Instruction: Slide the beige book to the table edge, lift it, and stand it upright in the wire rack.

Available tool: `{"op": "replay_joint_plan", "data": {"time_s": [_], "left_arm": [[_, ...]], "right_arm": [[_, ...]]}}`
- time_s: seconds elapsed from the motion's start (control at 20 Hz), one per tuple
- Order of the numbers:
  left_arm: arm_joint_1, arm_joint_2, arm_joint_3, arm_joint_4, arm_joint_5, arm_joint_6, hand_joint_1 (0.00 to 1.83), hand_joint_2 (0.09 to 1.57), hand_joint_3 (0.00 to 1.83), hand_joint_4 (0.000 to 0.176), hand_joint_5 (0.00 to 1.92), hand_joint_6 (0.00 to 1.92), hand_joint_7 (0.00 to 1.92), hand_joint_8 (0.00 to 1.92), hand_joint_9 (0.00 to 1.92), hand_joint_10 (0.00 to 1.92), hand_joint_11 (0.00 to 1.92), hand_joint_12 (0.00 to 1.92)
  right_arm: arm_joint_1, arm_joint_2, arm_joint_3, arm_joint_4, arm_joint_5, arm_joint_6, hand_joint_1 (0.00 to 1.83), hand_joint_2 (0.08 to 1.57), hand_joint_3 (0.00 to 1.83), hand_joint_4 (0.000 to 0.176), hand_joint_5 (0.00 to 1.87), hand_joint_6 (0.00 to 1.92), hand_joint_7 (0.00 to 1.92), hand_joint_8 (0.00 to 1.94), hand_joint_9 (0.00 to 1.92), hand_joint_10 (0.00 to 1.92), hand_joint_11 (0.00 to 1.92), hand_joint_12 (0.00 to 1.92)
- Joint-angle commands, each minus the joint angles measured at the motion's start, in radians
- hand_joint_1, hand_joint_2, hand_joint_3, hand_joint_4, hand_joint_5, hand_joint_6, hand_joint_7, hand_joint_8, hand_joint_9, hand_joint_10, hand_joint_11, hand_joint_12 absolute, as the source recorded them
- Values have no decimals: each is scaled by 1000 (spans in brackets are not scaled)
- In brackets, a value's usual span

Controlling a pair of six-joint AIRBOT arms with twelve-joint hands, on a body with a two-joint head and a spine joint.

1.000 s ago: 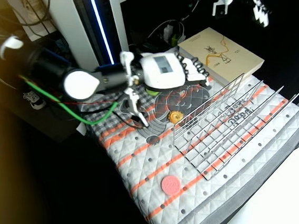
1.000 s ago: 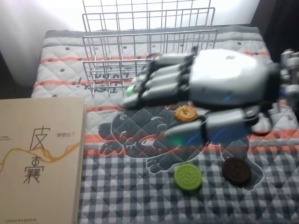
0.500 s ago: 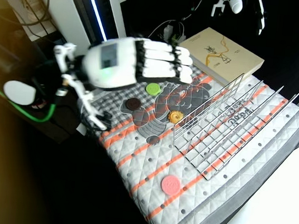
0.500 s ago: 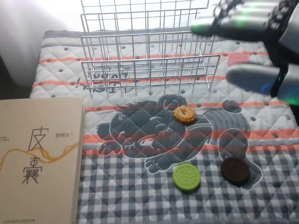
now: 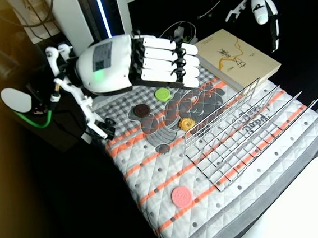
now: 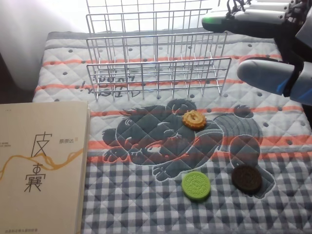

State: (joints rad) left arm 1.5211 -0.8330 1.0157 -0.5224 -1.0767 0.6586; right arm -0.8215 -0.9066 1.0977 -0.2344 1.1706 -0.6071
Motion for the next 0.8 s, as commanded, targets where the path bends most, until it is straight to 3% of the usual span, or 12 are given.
{"op": "replay_joint_plan", "data": {"time_s": [0.0,0.1,0.15,0.2,0.3,0.35,0.45,0.65,0.75], "left_arm": [[-15,1,11,5,-46,-9,81,979,0,65,372,1,388,1,350,4,0,999],[-61,-2,29,70,23,-8,167,972,0,69,368,0,336,0,268,1,0,800],[-80,-3,36,96,51,-8,116,971,0,77,355,0,332,0,270,3,0,791],[-93,-5,39,113,66,-7,88,967,0,74,363,1,354,2,302,7,0,839],[-102,-7,41,127,77,-6,98,956,0,92,366,1,365,1,299,2,0,793],[-103,-7,42,130,80,-7,104,968,1,85,366,0,354,1,297,1,0,770],[-105,-7,44,136,85,-7,137,964,0,92,368,0,327,0,290,0,0,840],[-119,-5,54,161,117,-7,133,976,2,80,386,0,361,3,335,9,0,964],[-133,-5,59,177,135,-7,131,971,1,58,406,0,388,1,394,6,5,982]], "right_arm": [[6,-3,3,36,118,-3,0,1396,7,0,473,0,543,1,555,3,578,94],[1,-1,3,40,118,-3,0,1386,1,0,469,1,537,0,553,1,576,83],[-1,-1,3,41,118,-3,0,1384,0,0,477,5,540,3,550,0,570,78],[-2,-1,3,42,118,-3,0,1384,0,0,481,6,539,2,558,3,585,82],[-4,-1,3,43,118,-3,0,1374,0,0,478,4,543,3,556,2,584,74],[-6,-1,3,44,118,-3,0,1385,1,0,478,3,555,7,576,9,619,83],[-11,-1,3,46,117,-3,0,1365,0,0,483,4,550,3,556,1,594,63],[-15,-4,5,51,117,-3,0,1405,9,0,490,4,576,8,582,8,606,53],[-16,-6,6,51,117,-3,0,1406,5,0,475,0,546,0,540,0,560,25]]}}
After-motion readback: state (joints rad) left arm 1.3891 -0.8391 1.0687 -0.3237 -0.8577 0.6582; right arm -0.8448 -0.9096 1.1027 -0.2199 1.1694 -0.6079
